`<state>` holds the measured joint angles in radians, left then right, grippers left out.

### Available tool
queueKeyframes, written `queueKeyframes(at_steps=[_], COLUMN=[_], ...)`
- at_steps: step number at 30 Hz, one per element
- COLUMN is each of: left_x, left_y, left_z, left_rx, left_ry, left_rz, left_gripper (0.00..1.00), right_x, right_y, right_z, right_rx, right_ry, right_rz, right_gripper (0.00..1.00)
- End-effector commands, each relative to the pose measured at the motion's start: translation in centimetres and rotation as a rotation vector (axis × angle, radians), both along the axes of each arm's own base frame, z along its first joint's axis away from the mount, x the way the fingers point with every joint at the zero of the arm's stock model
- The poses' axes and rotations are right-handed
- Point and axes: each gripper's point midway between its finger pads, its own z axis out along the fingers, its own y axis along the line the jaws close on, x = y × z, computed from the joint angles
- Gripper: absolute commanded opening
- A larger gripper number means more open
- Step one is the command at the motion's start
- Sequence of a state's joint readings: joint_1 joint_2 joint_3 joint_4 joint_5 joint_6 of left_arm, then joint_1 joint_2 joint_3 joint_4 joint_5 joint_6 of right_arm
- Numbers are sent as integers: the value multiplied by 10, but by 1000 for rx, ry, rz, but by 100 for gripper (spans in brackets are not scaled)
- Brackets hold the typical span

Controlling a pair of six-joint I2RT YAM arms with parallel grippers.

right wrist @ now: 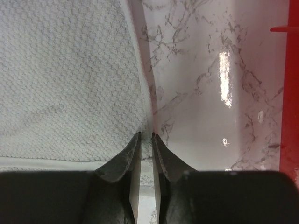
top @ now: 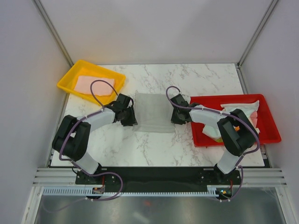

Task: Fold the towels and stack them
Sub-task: Fold the towel

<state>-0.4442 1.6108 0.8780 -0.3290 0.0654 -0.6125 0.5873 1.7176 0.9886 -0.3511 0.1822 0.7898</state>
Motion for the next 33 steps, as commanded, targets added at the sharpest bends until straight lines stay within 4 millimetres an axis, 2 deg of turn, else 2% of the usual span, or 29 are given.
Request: queueKeyframes(at_steps=[1,8,12,18,25,29,30,33], left_x=[17,19,20,18,18,18,18,19], left_y=[-11,-17,-15,-6,-6,-5,-6,-6], left_z=[19,29,25,17,11,5,5,6], left_rx=[-69,-102,-92,-40,-34,-26,-26,-28], left_ry=[-64,-82,-67,-47,-31,-20,-20,-22], left_rz=[-9,-26,-15,14,14,12,12,10], left_gripper=[40,40,38,36,35,21,14,3], right_x=[1,3,3,-6,-14,-14,-15,-12], right_y=[0,-4,-9,-10,-8,-7,-7,-7], right_z=[-4,9,14,2,-9,-11,-10,-6], right_rx=[-2,-21,-39,-38,-12,-5,-4,-4], right_ry=[-8,-39,-52,-12,14,9,7,-8], right_rz=[-5,6,2,13,10,14,17,23], right_gripper=[23,28,31,34,33,22,16,6])
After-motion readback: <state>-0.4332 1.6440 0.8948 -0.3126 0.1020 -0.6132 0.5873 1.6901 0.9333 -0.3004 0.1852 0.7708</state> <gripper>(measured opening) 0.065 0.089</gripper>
